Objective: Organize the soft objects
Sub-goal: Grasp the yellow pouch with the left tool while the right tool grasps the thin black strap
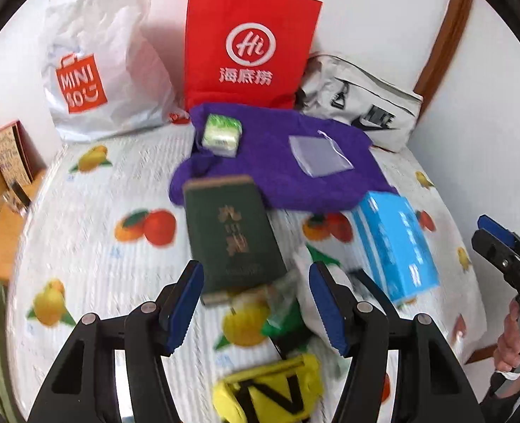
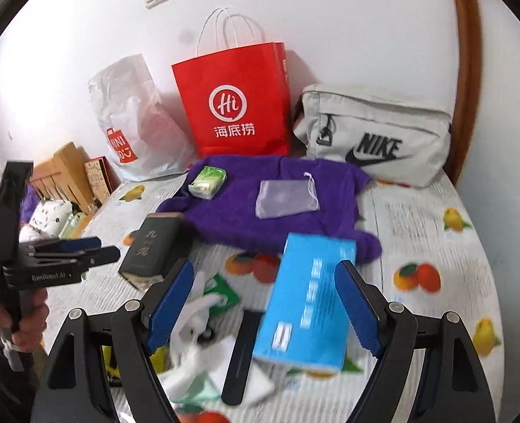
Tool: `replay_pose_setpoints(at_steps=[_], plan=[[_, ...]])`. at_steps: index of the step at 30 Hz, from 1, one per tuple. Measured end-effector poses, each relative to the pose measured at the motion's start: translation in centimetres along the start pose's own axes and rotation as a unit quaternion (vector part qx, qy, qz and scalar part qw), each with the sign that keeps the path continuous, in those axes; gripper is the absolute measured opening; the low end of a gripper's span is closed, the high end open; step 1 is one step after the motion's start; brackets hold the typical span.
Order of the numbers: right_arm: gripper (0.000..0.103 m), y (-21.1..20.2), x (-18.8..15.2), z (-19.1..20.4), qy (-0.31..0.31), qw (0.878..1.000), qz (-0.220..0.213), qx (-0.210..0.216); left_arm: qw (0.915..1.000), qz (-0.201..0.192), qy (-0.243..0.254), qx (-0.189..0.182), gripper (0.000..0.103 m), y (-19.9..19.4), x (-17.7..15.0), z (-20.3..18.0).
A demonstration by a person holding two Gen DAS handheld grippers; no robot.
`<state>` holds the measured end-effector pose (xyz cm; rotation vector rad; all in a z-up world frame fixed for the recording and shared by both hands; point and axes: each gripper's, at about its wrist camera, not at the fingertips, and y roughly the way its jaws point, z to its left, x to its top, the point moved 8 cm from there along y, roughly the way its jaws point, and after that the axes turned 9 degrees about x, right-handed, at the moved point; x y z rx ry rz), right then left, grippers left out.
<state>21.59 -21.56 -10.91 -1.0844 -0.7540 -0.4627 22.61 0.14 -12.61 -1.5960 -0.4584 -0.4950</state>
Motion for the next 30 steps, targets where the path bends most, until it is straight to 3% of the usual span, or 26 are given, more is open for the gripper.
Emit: replay_pose_setpoints(at_steps=[5,17,20,22,27,30], plan=[[0.082,-1.7,-3.6,-0.5,0.009,0.999,0.011,-0.03,0.9998,0.018,0.0,0.007,0.06,-0.1,-3.8,0.1],[0.082,-1.9,-10.3,-0.8,0.036,0.999,0.033,-0.019,0.9984,0.046,-0.007,0.032,0.06,1.9,-11.5,1.5],[0.082,-1.5,-11.2,-0.5,0.033,0.999,0.038,-0.016,0.9971,0.056,0.004,0.052,0.06,3.4,-12.9,1.7],[0.082,-1.1,-11.8,-0.2,0.029,0.999,0.044,-0.013,0.9981,0.036,0.003,0.05,0.06,3.6,-13.1,1.7],[0.082,0.1,-12.7,0.8,-0.004,0.998,0.057,-0.017,0.9992,0.01,-0.005,0.037,0.033,3.5,-12.6,2.1],[0.082,1.0,-12.6,1.3,-0.012,0.998,0.057,-0.013,0.9997,0.006,-0.01,0.021,0.031,3.5,-12.6,2.4]])
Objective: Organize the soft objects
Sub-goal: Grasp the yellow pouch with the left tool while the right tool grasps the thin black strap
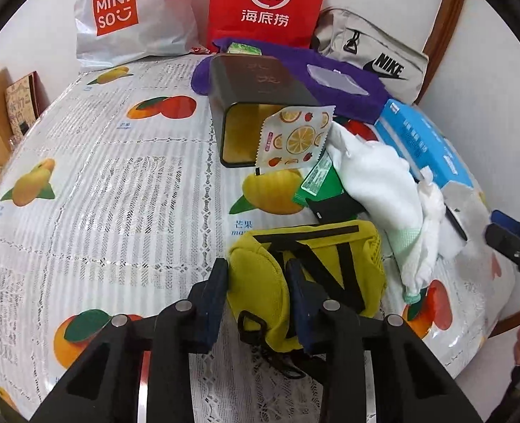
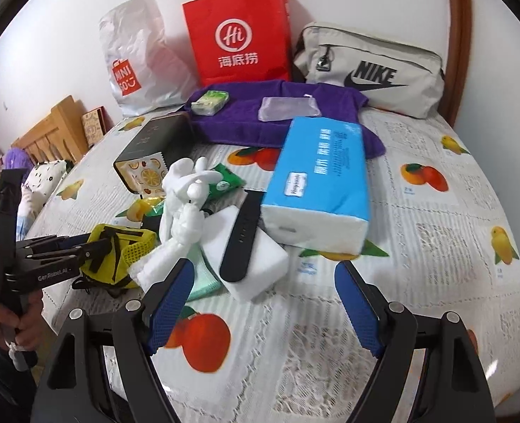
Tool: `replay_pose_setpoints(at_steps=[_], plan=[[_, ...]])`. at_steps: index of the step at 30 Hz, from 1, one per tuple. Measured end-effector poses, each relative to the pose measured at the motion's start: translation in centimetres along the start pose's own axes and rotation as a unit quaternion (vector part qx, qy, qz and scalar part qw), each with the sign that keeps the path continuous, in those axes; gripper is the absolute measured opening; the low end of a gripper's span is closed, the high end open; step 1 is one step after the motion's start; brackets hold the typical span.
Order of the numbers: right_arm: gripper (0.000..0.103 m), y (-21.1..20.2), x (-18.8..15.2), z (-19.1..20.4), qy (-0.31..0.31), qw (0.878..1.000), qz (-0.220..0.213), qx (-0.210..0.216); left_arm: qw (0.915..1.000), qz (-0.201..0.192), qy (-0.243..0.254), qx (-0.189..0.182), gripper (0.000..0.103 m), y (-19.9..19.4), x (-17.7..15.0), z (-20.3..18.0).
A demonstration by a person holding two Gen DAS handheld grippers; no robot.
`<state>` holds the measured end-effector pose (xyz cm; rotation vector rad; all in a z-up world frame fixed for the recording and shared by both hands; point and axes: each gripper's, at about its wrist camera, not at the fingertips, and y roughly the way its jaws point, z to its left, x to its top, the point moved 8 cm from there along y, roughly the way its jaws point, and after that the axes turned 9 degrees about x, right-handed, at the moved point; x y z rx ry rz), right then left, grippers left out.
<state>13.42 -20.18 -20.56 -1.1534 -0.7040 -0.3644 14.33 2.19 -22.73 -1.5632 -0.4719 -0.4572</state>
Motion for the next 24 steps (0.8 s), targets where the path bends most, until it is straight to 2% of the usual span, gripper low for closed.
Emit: replay_pose_setpoints(at_steps=[3,5,9,11,17,21,24], plan=[[0.072,1.3,0.5,0.4,-0.006,1.0,0.004,-0.001,1.0,-0.004,-0.002,-0.006,0.031,0.0,-0.1,0.1],[0.058,2.3,0.5,0.6,-0.01,1.0,0.019,0.005,1.0,-0.005,0.0,-0.006,0.031,0.1,-0.2,0.0],[0.038,3.8,-0.1,1.0,-0.015,0.999,0.041,0.013,0.9999,-0.004,0.003,-0.009,0.031,0.1,-0.2,0.0],[0.019,4.1,-0.1,1.0,-0.021,0.999,0.04,0.007,0.9999,-0.003,0.002,-0.014,0.032,0.1,-0.2,0.0],[0.019,2.3,0.4,0.9,-0.018,0.999,0.025,0.024,0.9995,-0.002,-0.005,-0.03,0.033,0.1,-0.1,0.3],[0.019,0.2,0.4,0.2,-0.008,1.0,0.012,0.021,0.9996,-0.004,-0.002,-0.028,0.033,0.2,-0.1,0.4],[0.016,-1.5,-0.4,-0.9,-0.004,1.0,0.01,0.01,0.9996,-0.003,-0.003,-0.028,0.033,0.2,-0.1,0.5]])
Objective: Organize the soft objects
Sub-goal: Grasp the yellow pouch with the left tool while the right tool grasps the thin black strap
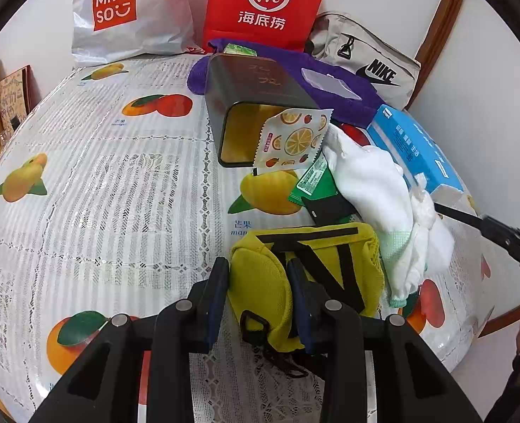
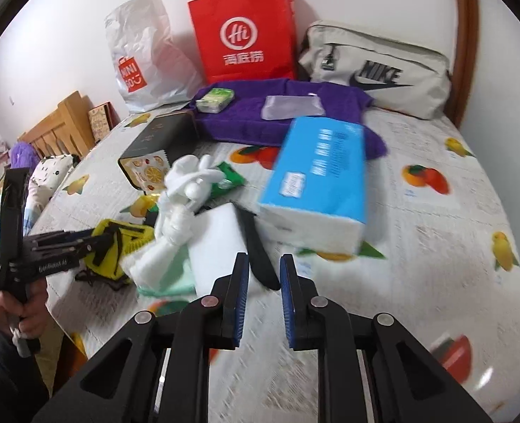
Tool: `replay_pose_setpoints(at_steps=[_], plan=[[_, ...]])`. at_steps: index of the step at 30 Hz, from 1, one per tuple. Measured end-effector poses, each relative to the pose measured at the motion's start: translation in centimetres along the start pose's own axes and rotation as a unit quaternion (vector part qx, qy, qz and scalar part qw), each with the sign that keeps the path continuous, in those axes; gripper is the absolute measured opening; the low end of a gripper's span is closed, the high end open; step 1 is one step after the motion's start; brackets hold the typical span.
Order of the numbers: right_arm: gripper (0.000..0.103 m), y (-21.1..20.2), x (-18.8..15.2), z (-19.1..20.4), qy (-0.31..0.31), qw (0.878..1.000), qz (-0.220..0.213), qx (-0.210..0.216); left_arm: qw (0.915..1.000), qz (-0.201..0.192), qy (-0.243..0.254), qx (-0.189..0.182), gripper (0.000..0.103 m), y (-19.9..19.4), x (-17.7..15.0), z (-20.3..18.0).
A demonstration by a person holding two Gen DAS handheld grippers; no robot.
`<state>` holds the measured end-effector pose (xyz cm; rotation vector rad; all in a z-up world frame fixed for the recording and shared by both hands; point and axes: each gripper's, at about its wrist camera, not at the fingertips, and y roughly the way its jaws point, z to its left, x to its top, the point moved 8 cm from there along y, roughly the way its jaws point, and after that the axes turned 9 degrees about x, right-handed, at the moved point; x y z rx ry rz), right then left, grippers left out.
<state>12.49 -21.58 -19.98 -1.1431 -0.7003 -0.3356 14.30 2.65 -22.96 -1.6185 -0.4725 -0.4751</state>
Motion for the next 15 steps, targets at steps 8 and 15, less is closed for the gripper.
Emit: replay_pose_setpoints(at_steps=[8,15], plan=[[0.008,-0.2,-3.2,-3.0,0.009,0.999,0.034,-0.021,1.0,0.002,0.001,0.004,0.033,0.0,0.0,-0.1],[0.02,2.9,-2.7,-3.2,-0.011,0.999,0.047,0.001,0.9999,0.005,0.006,0.009,0.033,0.0,0.0,-0.1]])
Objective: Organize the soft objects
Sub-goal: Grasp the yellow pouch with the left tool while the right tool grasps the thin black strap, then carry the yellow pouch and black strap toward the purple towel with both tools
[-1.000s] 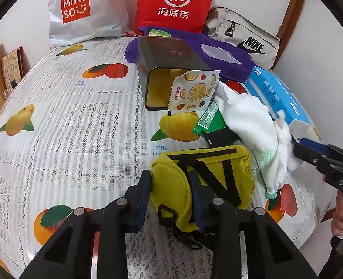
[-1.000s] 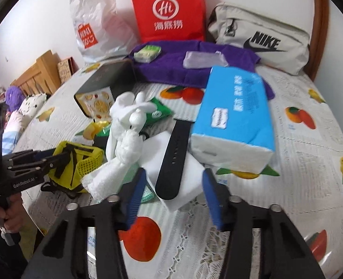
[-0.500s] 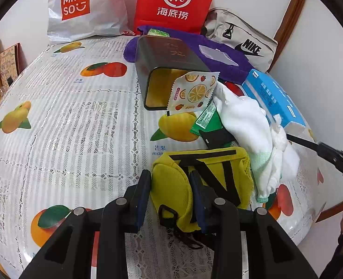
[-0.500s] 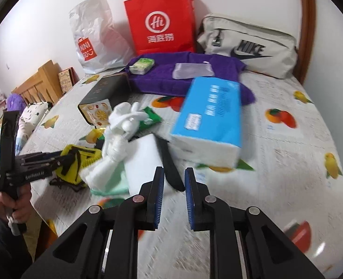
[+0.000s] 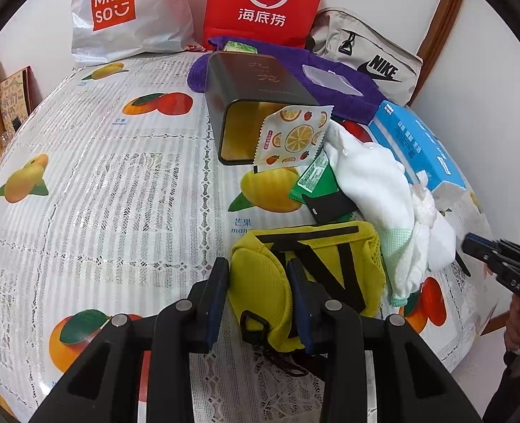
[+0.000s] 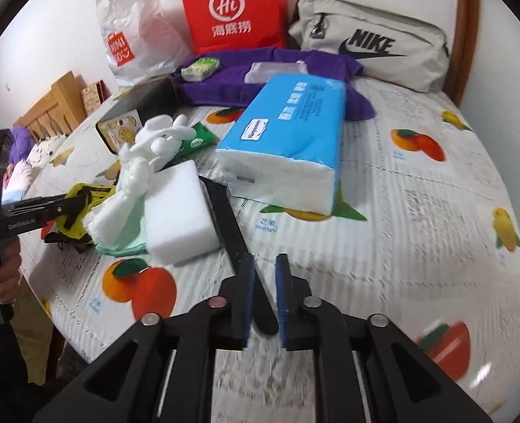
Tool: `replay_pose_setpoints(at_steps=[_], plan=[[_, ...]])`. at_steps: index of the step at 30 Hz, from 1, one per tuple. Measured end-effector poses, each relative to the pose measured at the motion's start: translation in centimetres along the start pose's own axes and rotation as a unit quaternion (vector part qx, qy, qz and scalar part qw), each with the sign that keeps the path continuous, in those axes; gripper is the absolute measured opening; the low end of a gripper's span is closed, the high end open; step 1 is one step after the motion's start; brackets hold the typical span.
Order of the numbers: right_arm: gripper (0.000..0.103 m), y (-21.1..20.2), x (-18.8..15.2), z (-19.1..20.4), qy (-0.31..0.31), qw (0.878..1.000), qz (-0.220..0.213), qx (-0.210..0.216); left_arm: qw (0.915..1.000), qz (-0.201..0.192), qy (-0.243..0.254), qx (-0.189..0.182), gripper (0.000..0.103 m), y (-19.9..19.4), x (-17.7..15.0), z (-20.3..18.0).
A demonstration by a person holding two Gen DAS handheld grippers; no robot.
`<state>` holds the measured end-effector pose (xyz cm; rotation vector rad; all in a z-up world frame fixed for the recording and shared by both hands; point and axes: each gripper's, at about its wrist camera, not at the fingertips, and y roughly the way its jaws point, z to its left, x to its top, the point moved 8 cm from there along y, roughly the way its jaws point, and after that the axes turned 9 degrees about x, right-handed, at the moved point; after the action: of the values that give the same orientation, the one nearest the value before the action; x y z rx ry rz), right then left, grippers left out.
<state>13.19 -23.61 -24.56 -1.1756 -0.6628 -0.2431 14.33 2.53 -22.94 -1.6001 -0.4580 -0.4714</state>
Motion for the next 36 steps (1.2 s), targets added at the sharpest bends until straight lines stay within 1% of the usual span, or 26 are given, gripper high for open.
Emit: replay_pose_setpoints(at_steps=[2,3,4,5,8,9,10,11,12,13,14,18,23,25,29,32,36], plan=[[0.034,0.7,0.3,0.3,-0.014,1.0,0.005,0.002,1.0,0.002,0.0,0.0,0.033,0.0,0.0,0.0],[0.039,0.9,0.4,0.5,-0.02,1.0,0.004,0.004,1.0,0.002,0.0,-0.001,0.033,0.0,0.0,-0.1],[0.05,1.0,0.5,0.9,-0.028,1.0,0.004,0.011,1.0,0.003,0.0,-0.001,0.033,0.0,0.0,-0.1],[0.054,1.1,0.4,1.3,-0.036,0.999,0.005,0.018,1.0,0.004,0.0,-0.002,0.033,0.0,0.0,-0.1],[0.054,1.8,0.0,2.1,-0.055,0.998,0.013,0.021,1.0,0.005,0.0,-0.001,0.033,0.0,0.0,-0.1],[0.053,2.2,-0.1,2.1,-0.056,0.998,0.015,0.019,1.0,0.005,0.001,0.0,0.033,0.0,0.0,-0.2],[0.045,2.7,-0.1,2.0,-0.054,0.998,0.02,0.016,1.0,0.005,0.002,0.0,0.033,0.0,0.1,-0.1],[0.032,3.1,-0.2,1.7,-0.055,0.998,0.023,0.006,1.0,0.005,0.002,0.001,0.033,0.0,0.1,-0.1],[0.024,3.0,-0.1,1.5,-0.062,0.998,0.014,-0.011,1.0,0.004,0.003,0.001,0.033,0.0,0.1,-0.1],[0.008,2.9,0.0,1.4,-0.067,0.998,0.008,-0.017,1.0,0.005,0.003,0.001,0.033,0.1,0.1,-0.1],[0.005,2.9,0.0,1.3,-0.065,0.998,0.01,-0.011,1.0,0.004,0.0,0.0,0.033,0.1,0.1,-0.1],[0.003,2.1,-0.3,0.8,-0.052,0.998,0.01,-0.014,1.0,0.0,-0.003,-0.007,0.031,0.0,0.1,-0.1],[0.003,0.4,-1.5,0.3,-0.022,1.0,0.006,-0.009,0.9994,0.007,-0.022,-0.026,0.03,-0.3,0.1,0.3],[0.003,-0.3,-2.0,0.0,-0.012,1.0,0.002,-0.014,0.9993,0.007,-0.026,-0.025,0.03,-0.4,0.1,0.5],[0.003,-1.4,-2.8,-0.5,0.007,1.0,0.002,-0.014,0.9993,-0.002,-0.028,-0.024,0.03,-1.5,0.3,1.0],[0.003,-2.6,-2.8,-0.7,0.019,1.0,-0.011,-0.014,0.9992,-0.014,-0.029,-0.024,0.029,-2.8,0.7,1.0],[0.003,-4.0,-2.2,-0.3,0.019,0.999,-0.027,-0.015,0.9988,-0.024,-0.03,-0.029,0.029,-4.2,1.4,1.0]])
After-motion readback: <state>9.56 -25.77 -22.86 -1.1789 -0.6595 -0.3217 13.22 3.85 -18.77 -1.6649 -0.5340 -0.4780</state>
